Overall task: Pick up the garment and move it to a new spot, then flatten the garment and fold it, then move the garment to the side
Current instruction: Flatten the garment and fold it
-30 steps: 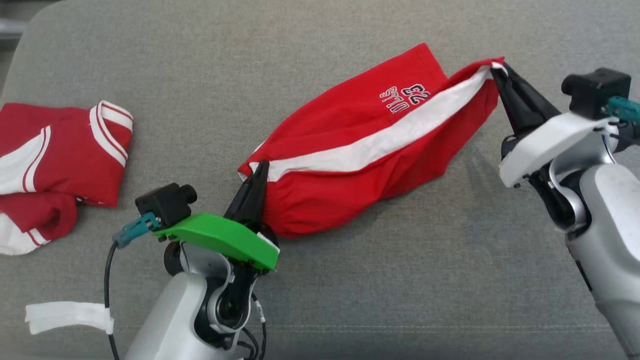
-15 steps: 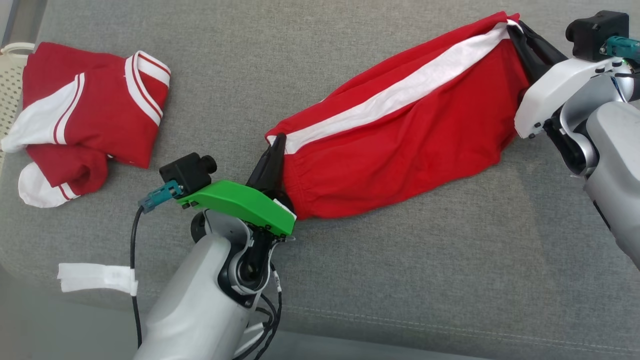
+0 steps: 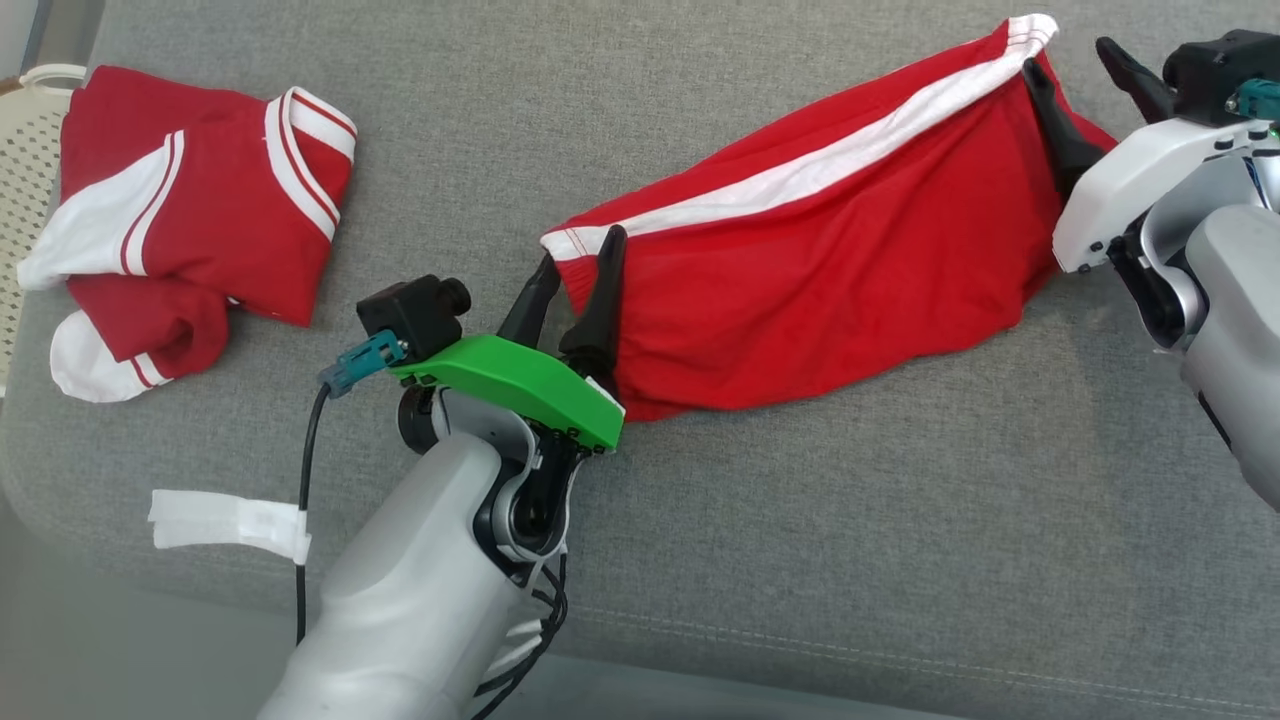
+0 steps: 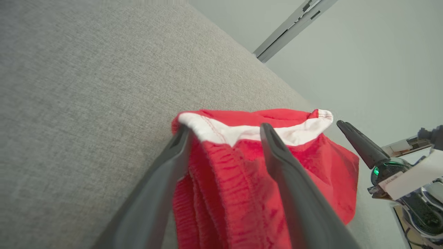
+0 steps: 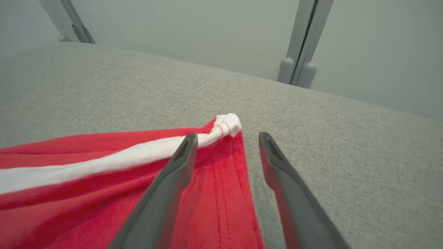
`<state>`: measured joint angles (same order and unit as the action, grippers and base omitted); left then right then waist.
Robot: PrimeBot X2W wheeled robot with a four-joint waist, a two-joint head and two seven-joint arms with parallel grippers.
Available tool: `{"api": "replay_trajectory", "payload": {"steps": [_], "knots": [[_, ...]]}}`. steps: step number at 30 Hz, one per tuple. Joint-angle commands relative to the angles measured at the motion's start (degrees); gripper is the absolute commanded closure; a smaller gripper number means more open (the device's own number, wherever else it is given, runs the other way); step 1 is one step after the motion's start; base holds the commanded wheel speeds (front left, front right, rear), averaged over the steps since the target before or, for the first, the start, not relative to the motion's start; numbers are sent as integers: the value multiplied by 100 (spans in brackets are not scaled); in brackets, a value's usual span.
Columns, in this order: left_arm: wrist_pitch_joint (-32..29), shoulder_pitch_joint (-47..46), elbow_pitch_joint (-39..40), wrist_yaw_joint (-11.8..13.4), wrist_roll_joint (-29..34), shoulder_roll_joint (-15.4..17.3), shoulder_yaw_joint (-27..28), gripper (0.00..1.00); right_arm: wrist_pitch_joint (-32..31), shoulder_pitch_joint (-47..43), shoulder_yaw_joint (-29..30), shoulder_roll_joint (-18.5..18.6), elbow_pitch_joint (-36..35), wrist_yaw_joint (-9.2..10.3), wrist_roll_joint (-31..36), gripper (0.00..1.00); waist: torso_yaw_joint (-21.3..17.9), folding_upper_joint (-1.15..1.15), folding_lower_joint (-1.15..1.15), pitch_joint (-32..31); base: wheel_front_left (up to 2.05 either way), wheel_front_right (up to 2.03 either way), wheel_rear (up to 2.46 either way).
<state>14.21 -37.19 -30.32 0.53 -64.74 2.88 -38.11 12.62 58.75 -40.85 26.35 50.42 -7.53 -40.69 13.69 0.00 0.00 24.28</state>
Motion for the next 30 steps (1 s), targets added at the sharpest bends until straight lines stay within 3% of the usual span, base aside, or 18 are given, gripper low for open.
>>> {"api": "replay_trajectory", "payload": {"steps": [1, 4, 8, 12, 15, 23, 30], "knots": [[46, -85, -45, 49, 123, 8, 12, 0, 73, -37, -11, 5, 67, 8, -39, 0, -26, 0, 0, -55, 0, 0, 0], [87, -48, -84, 141, 521, 81, 63, 0, 182, -196, 78, -66, 265, 8, -137, 0, -88, 0, 0, -153, 0, 0, 0], [90, 219, 256, 452, 1294, 254, 526, 0, 266, -437, 341, -200, 344, 8, -150, 0, -215, 0, 0, -287, 0, 0, 0], [92, 567, 747, 734, 2057, 433, 942, 0, 264, -830, 923, -309, -110, 8, 100, 0, -377, 0, 0, -396, 0, 0, 0], [93, 990, 1201, 922, 2756, 616, 1154, 0, 266, -1369, 1673, -439, -733, 8, 560, 0, -533, 0, 0, -545, 0, 0, 0], [93, 1768, 1909, 1084, 3491, 910, 1645, 0, 268, -2621, 2760, -973, -2049, 8, 1561, 0, -822, 0, 0, -909, 0, 0, 0], [94, 2400, 2153, 1121, 3859, 1062, 1922, 0, 267, -3597, 3267, -1458, -2813, 7, 2028, 0, -977, 0, 0, -1184, 0, 0, 0]]}}
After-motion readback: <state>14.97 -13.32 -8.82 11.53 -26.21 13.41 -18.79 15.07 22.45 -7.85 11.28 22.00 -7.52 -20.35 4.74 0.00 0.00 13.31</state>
